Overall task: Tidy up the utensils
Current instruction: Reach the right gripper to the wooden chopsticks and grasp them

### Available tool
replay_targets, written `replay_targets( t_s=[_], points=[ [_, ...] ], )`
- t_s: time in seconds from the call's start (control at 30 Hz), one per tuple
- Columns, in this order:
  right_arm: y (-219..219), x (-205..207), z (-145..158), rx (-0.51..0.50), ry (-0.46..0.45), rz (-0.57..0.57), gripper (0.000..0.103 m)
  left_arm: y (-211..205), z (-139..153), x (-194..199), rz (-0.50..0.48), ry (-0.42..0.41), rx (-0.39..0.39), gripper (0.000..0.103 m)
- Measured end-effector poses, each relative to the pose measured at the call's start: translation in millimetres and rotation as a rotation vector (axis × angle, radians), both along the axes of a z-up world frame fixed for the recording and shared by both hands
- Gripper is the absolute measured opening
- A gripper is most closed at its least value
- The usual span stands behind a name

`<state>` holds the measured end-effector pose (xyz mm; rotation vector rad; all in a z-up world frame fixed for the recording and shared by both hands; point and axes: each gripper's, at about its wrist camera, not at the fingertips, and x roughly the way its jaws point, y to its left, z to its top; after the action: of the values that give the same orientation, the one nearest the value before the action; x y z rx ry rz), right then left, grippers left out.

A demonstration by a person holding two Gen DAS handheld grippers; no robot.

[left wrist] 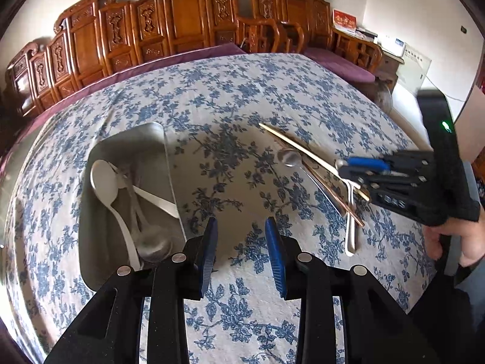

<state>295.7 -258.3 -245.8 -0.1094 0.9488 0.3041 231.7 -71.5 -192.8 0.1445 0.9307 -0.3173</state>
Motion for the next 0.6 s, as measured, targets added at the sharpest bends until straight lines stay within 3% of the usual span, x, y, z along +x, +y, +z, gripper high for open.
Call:
replay_targets(
  t_s=[0.3, 0.4, 0.6],
  points=[
    [11.2, 15.5, -13.9, -0.055, 0.022, 0.052, 0.015, -8.5, -13.2, -1.9, -0.017, 0.021, 0.036, 0.03],
    [11.4, 15.1, -15.5, -0.076, 0.017, 0.058, 0.006, -9.7, -16.1, -1.7, -0.018, 0.027, 0.044, 0.03],
    [2.5, 12.6, -10.1, -0.04, 0.003, 0.051, 0.006, -14.3, -21.7, -3.0, -0.019, 0.034, 0.058, 0.03]
  ],
)
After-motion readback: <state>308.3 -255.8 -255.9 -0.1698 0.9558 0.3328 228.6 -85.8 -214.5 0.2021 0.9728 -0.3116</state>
